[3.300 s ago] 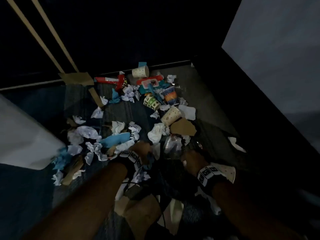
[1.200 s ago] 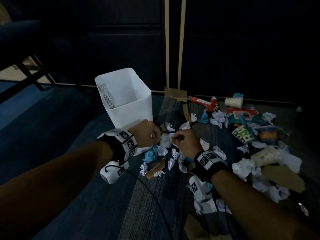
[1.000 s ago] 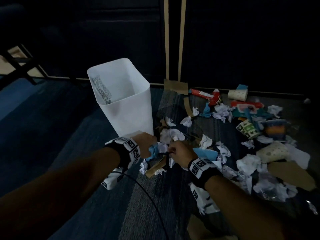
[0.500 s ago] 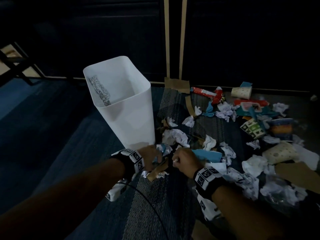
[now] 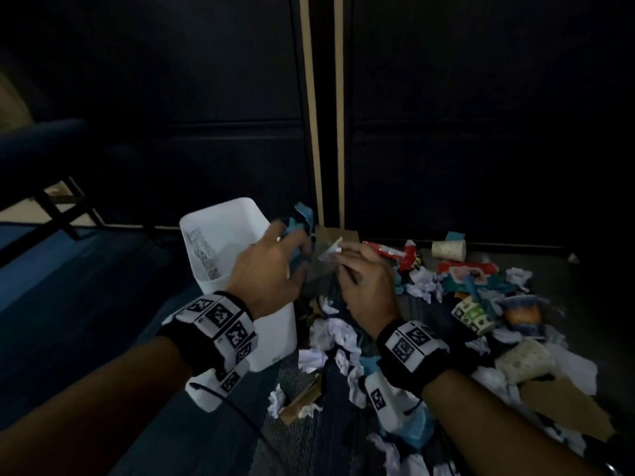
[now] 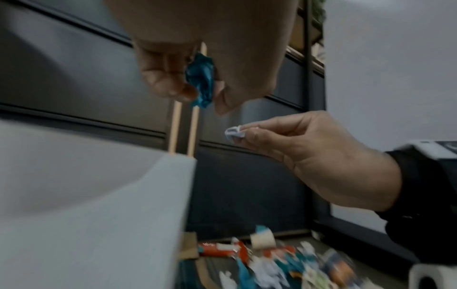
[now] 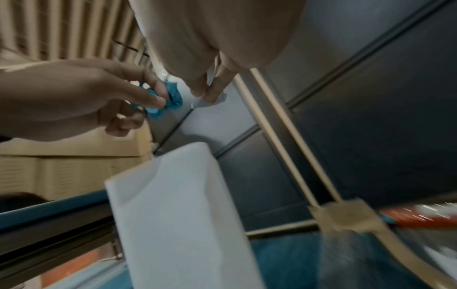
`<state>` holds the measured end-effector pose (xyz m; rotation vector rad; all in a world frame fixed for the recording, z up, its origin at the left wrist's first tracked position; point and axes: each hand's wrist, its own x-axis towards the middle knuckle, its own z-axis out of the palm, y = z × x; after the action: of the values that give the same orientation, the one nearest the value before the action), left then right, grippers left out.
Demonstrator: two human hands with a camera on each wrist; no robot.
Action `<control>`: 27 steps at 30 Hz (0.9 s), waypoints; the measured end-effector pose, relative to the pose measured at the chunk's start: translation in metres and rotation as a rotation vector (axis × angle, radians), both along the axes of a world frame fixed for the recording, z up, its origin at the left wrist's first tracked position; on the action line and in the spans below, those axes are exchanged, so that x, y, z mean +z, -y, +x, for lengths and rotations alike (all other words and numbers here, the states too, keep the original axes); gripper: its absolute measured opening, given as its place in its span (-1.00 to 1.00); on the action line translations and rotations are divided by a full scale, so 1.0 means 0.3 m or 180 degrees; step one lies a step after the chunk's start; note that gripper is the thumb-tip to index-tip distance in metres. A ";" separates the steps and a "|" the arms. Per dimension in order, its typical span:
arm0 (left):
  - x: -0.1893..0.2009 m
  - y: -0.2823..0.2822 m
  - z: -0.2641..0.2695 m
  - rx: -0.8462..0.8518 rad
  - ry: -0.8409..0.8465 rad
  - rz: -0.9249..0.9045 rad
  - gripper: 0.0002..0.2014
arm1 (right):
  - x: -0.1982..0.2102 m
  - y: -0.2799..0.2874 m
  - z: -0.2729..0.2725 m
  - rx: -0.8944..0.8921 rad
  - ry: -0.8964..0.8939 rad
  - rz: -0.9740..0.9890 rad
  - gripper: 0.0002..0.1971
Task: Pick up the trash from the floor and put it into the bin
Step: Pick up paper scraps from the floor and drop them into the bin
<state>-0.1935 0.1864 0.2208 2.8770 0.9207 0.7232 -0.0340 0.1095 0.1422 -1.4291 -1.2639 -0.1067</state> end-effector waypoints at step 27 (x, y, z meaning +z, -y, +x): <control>0.071 -0.161 -0.214 0.1121 -0.0173 0.0118 -0.77 | 0.015 -0.186 -0.157 0.0481 0.0534 -0.0212 -0.76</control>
<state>-0.2578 0.2346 0.2420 2.8078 1.4589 0.6893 -0.0810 0.1654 0.1468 -1.3986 -1.5215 -0.0841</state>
